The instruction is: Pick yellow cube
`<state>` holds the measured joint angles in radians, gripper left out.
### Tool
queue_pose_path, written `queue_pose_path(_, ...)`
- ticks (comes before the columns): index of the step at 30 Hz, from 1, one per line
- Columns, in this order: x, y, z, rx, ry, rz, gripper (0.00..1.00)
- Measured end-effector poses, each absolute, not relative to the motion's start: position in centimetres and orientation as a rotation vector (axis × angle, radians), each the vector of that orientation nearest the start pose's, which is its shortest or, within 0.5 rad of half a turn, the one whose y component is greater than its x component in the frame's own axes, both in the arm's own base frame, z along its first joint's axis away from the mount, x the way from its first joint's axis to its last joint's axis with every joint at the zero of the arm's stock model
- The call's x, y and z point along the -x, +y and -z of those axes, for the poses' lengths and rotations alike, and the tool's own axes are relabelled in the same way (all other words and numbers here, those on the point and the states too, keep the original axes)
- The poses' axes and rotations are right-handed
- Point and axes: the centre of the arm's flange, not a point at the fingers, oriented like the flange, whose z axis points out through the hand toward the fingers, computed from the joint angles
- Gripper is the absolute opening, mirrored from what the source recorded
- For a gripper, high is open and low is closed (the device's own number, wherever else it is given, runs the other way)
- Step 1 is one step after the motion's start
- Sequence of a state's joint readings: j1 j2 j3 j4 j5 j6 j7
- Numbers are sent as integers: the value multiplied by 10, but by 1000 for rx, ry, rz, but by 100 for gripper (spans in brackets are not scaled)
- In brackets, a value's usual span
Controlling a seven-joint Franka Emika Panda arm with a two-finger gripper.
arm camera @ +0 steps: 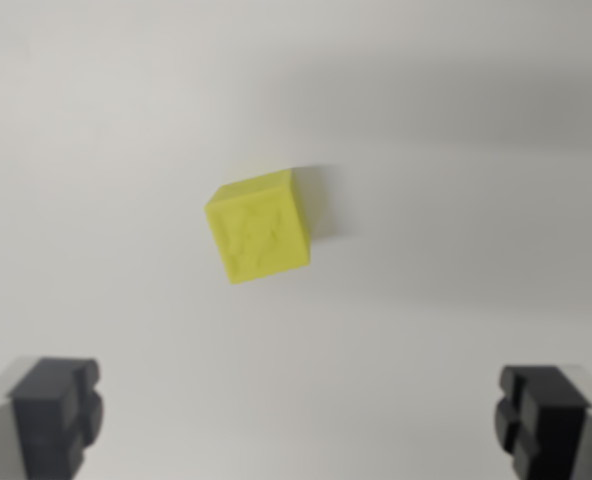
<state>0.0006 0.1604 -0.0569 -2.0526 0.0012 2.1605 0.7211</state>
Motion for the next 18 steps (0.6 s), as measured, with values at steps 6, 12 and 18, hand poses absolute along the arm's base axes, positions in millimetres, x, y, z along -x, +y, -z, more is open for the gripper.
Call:
queue_pose_path(6,-567,-29,-341,2941,1165,-69,100)
queue_pose_path(12,-563,-27,-326,2953,1131,-63,100)
queue_pose_path(18,-559,-25,-312,2964,1096,-57,100)
